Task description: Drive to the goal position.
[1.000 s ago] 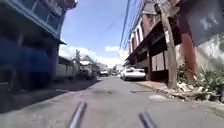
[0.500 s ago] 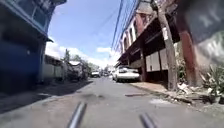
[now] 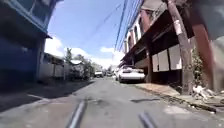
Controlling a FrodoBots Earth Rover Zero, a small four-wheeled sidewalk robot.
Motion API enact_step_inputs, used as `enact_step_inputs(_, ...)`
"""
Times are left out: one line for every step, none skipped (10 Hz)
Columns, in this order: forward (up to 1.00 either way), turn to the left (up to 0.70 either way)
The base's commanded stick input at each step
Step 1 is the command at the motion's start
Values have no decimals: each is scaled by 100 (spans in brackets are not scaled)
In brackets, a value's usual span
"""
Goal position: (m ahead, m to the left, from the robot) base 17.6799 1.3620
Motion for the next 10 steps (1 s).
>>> enact_step_inputs(100, 0)
enact_step_inputs(100, 0)
enact_step_inputs(100, 0)
enact_step_inputs(100, 0)
enact_step_inputs(100, 0)
enact_step_inputs(100, 0)
enact_step_inputs(100, 0)
enact_step_inputs(100, 0)
enact_step_inputs(100, 0)
enact_step_inputs(100, -25)
